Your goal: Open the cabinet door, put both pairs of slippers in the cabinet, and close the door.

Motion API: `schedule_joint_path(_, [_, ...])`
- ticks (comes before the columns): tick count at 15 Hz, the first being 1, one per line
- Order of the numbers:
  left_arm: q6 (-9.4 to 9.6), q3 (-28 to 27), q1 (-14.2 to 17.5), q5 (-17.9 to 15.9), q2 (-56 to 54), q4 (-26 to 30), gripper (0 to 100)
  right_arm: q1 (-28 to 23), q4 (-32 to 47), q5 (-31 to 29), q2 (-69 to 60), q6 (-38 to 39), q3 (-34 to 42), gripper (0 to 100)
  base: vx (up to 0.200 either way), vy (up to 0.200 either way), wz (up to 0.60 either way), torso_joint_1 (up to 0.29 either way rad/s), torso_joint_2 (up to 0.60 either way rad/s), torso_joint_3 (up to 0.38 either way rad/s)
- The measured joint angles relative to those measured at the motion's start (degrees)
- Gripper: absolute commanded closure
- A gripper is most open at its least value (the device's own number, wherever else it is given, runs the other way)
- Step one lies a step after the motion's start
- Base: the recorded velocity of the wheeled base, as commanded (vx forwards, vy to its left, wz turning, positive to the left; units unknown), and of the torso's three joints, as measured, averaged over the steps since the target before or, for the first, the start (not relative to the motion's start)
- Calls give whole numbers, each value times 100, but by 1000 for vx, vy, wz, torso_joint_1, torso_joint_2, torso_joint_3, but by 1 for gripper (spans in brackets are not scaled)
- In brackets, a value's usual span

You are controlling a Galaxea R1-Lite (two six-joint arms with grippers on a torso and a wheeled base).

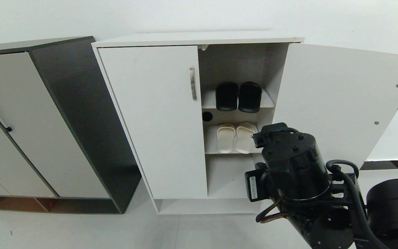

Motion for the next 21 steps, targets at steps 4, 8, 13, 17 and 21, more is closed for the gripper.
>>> schedule_joint_path(4, [-2,2,-4,0,0,11,100,12,15,11,7,-11,17,100,0,0,0,17,-213,-309])
schedule_joint_path(8, [-2,-2,0,0,0,-5,100,9,6,12,11,-2,13,100,0,0,0,61,-530,-359])
schedule_joint_path(13, [-2,0,0,0,0,-2,100,4,6,9,16,-2,17,100,0,0,0,135,-464,-333])
schedule_joint_path(17, [0,0,0,0,0,-2,100,4,0,9,16,-5,13,100,0,0,0,161,-476,-315])
schedule_joint_path(21, [2,-2,0,0,0,0,100,4,0,20,16,-2,15,100,0,0,0,185,-493,-314])
